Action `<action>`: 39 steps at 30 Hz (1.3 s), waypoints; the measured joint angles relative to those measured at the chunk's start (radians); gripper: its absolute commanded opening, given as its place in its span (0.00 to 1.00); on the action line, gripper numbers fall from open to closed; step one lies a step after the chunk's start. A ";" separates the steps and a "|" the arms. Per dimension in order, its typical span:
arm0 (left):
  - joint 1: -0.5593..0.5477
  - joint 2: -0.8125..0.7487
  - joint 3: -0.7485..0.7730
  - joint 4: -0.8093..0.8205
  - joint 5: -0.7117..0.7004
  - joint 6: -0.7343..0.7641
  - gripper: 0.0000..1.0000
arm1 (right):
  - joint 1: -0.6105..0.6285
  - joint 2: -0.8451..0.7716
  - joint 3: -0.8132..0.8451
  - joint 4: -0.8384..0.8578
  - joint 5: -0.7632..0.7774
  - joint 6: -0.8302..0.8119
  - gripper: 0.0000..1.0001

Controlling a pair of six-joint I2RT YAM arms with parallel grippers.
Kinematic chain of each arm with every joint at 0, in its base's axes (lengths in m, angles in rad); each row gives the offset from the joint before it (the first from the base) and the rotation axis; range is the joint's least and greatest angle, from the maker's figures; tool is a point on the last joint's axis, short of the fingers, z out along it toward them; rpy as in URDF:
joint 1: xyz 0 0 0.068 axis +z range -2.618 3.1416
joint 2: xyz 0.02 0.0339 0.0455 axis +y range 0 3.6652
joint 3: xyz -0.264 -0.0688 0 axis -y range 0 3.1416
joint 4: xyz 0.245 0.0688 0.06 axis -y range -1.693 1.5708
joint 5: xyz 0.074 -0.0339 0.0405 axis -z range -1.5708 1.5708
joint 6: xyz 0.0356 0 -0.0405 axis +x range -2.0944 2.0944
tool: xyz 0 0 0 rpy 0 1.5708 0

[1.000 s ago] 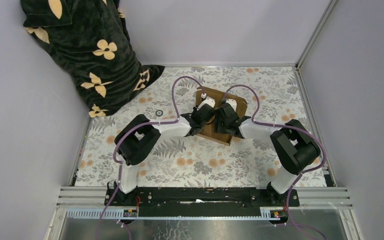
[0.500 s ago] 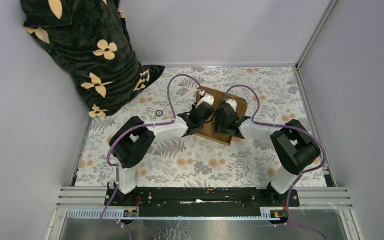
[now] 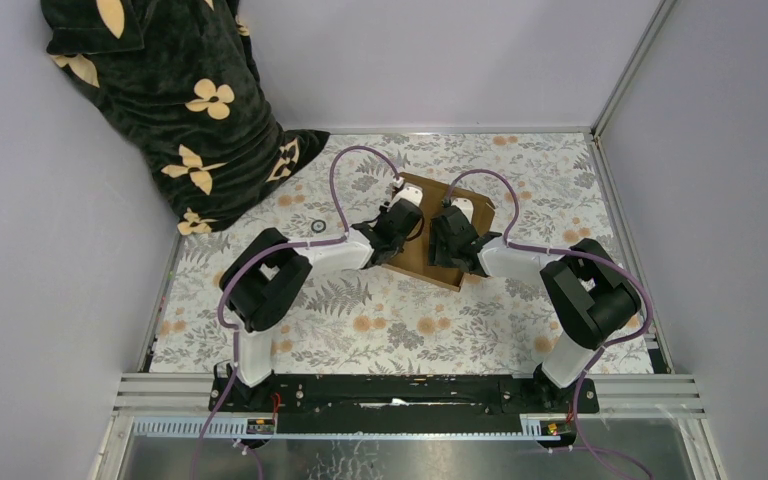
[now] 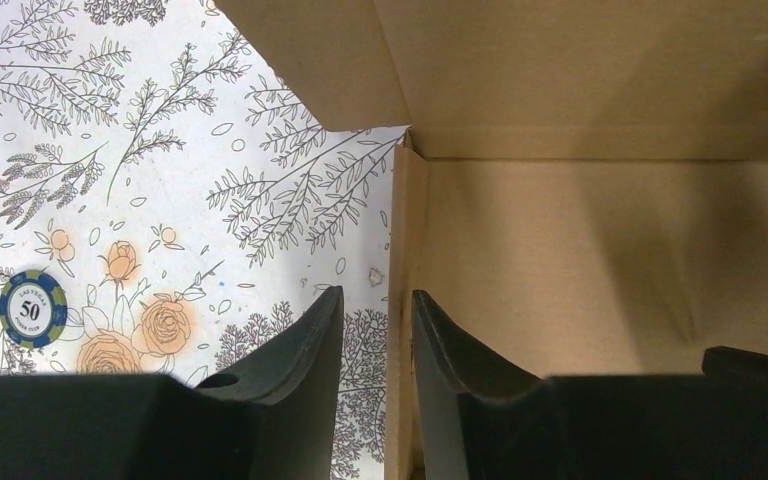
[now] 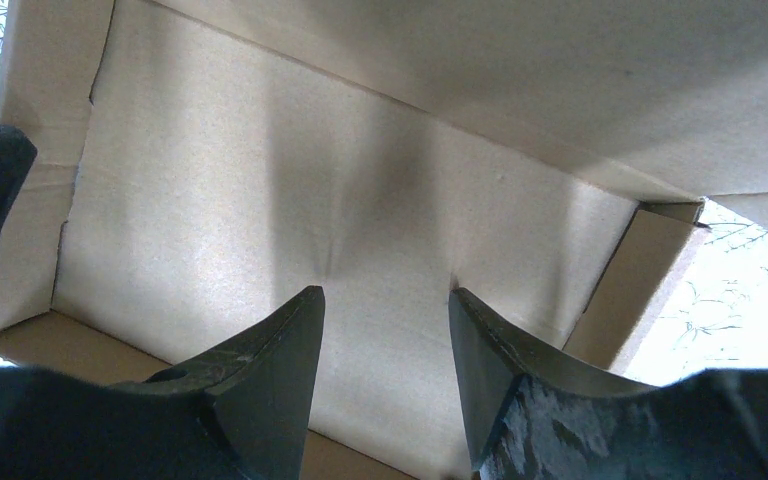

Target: Fold the paper box

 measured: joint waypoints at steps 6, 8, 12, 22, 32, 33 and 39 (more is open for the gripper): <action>0.007 0.008 -0.006 0.024 0.014 -0.002 0.39 | 0.000 -0.004 0.000 -0.007 0.000 -0.001 0.58; 0.008 0.009 -0.006 0.038 0.016 -0.002 0.39 | 0.001 -0.010 0.000 -0.021 0.000 -0.003 0.59; 0.008 0.021 -0.006 0.074 0.016 -0.005 0.39 | 0.001 -0.026 -0.003 -0.049 0.000 -0.008 0.59; 0.008 0.050 -0.051 0.187 0.019 -0.024 0.38 | 0.001 -0.043 -0.022 -0.061 -0.001 -0.015 0.59; 0.008 0.051 -0.074 0.265 -0.003 -0.024 0.38 | 0.001 -0.045 -0.026 -0.061 -0.009 -0.019 0.59; 0.008 0.051 -0.076 0.274 -0.006 -0.024 0.38 | 0.001 -0.045 -0.026 -0.061 -0.010 -0.020 0.59; 0.008 0.061 -0.077 0.312 -0.013 -0.024 0.37 | 0.001 -0.045 -0.026 -0.061 -0.019 -0.026 0.59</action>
